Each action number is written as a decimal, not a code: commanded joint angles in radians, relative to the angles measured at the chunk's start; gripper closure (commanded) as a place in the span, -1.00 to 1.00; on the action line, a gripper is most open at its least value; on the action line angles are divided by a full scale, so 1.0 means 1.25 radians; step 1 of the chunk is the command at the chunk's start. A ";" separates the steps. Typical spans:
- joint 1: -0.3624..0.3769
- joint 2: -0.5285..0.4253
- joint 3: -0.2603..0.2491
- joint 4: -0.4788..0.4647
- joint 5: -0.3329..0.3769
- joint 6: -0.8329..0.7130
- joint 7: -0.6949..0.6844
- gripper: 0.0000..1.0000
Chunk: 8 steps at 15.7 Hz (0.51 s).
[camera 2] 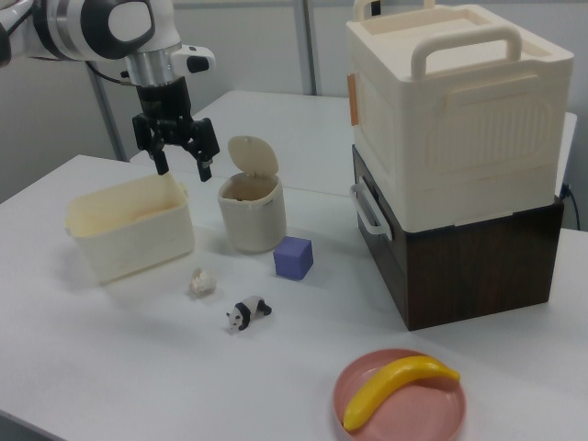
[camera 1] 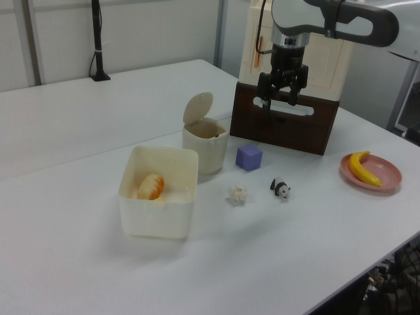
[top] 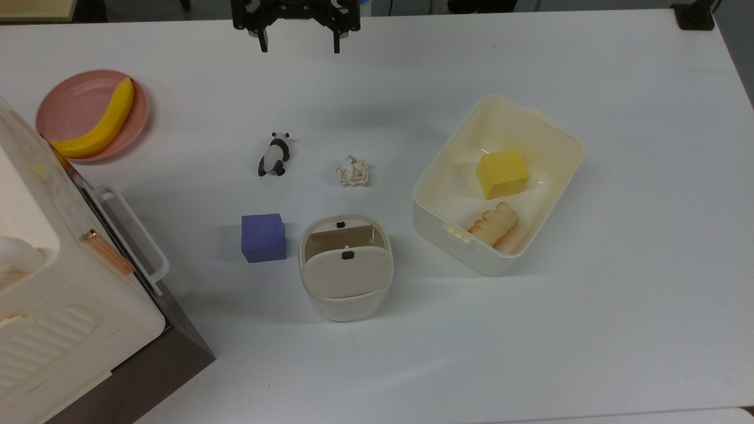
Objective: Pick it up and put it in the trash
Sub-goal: 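Move the gripper down over the white crumpled paper ball and grasp it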
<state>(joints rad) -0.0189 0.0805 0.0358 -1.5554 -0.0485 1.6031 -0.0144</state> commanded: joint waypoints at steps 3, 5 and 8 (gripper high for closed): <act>0.009 -0.017 -0.023 -0.014 0.015 -0.014 -0.019 -1.00; 0.009 -0.015 -0.023 -0.015 0.015 -0.012 -0.022 -1.00; 0.009 -0.014 -0.023 -0.015 0.015 -0.010 -0.022 -1.00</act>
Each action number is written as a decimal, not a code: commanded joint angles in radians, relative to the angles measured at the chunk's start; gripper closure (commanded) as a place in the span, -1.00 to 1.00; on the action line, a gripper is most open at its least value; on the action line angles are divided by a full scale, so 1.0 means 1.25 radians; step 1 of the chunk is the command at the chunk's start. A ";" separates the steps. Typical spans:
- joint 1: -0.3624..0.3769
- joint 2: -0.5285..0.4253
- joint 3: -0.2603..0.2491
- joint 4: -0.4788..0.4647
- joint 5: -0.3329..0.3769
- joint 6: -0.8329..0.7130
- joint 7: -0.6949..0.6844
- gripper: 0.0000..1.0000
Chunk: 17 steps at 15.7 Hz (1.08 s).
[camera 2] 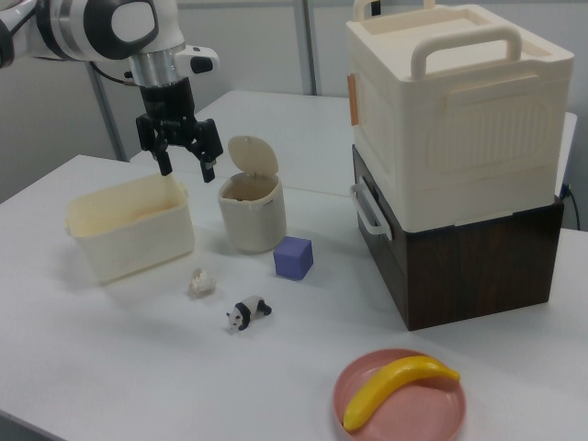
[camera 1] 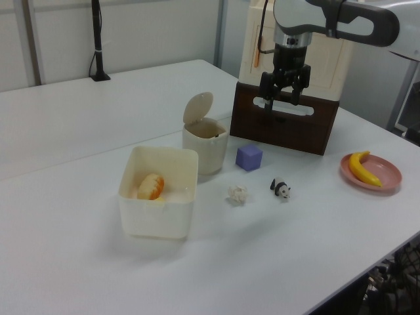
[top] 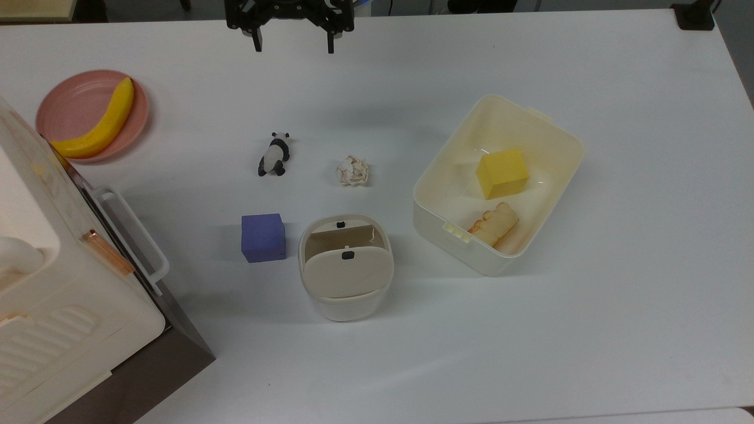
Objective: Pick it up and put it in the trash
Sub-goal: 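Move the gripper down over the white crumpled paper ball and grasp it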
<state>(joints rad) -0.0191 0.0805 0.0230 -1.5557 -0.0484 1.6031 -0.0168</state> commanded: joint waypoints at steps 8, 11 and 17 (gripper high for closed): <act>0.014 0.035 0.004 -0.045 0.017 0.032 -0.058 -0.78; 0.014 0.050 0.011 -0.083 0.017 0.040 -0.118 -0.77; 0.020 0.088 0.014 -0.181 -0.004 0.199 -0.120 -0.71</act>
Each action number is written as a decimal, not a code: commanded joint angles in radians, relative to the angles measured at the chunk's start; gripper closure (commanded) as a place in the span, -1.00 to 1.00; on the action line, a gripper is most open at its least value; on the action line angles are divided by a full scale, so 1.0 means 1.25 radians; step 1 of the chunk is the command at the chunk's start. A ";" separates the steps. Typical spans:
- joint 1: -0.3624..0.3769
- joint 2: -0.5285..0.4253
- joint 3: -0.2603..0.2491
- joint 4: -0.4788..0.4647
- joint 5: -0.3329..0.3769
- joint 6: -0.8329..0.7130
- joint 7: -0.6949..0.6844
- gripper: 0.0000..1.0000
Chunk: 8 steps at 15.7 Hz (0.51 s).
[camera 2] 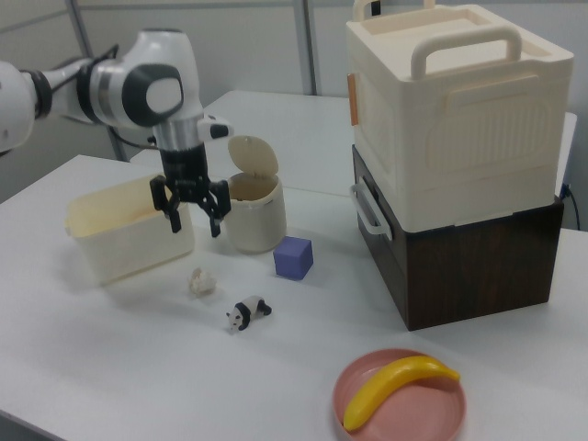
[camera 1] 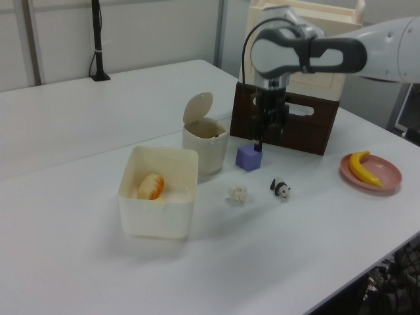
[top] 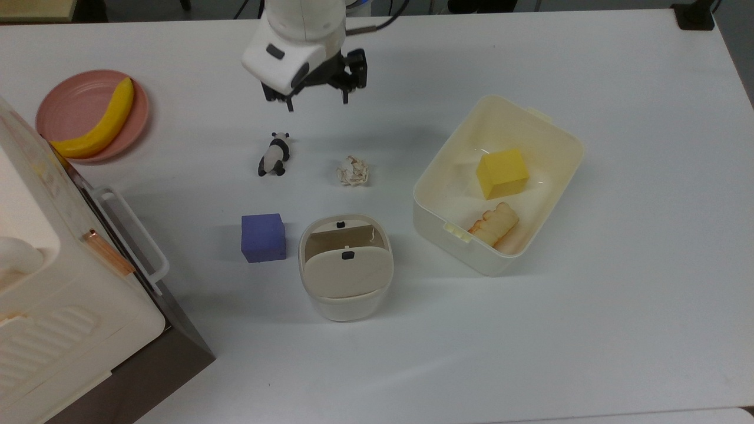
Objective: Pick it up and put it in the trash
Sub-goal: 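Move the gripper down over the white crumpled paper ball and grasp it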
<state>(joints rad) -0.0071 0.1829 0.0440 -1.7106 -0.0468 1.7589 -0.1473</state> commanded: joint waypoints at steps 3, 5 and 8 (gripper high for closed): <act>0.019 0.045 0.003 -0.068 -0.031 0.100 -0.012 -0.63; 0.022 0.066 0.003 -0.091 -0.037 0.155 -0.009 -0.60; 0.033 0.094 0.003 -0.099 -0.059 0.181 -0.006 -0.57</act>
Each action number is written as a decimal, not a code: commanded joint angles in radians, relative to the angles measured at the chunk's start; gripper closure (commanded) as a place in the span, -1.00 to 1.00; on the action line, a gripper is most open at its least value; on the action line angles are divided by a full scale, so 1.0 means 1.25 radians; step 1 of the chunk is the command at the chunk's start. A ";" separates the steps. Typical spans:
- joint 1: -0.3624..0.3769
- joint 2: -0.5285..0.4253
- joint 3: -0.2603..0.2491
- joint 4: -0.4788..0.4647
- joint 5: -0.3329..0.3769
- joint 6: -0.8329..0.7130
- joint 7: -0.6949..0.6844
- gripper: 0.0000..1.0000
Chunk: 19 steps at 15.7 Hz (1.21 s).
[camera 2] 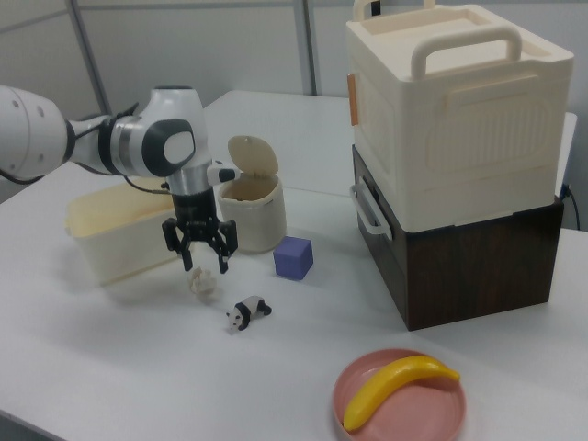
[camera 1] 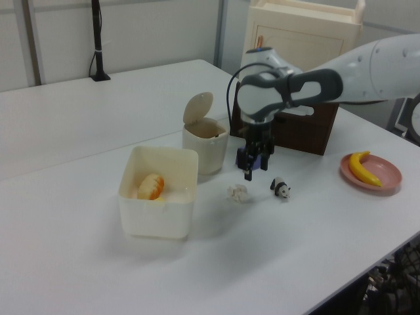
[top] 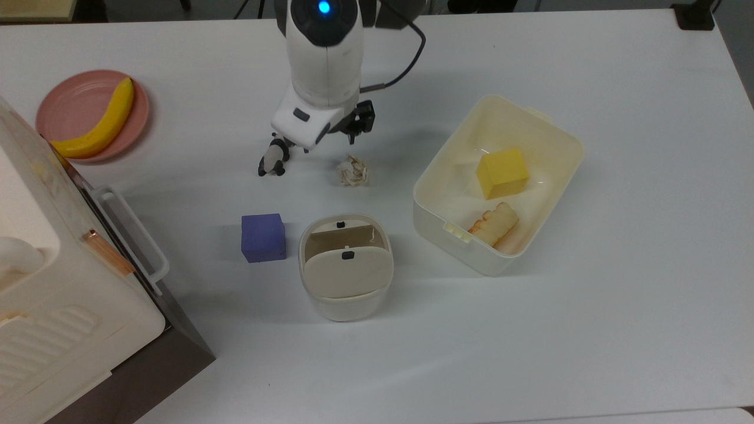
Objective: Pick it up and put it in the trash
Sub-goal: 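Lift the paper ball and carry it over the white trash bin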
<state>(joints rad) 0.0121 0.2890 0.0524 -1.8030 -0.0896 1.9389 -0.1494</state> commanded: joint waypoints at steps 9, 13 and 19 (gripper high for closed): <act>0.048 0.061 0.006 -0.019 -0.042 0.121 0.112 -0.23; 0.048 0.065 0.010 -0.019 -0.051 0.122 0.115 0.31; 0.048 0.050 0.013 0.049 -0.041 0.079 0.116 1.00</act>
<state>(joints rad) 0.0685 0.3785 0.0619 -1.7968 -0.1328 2.0691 -0.0308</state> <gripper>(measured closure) 0.899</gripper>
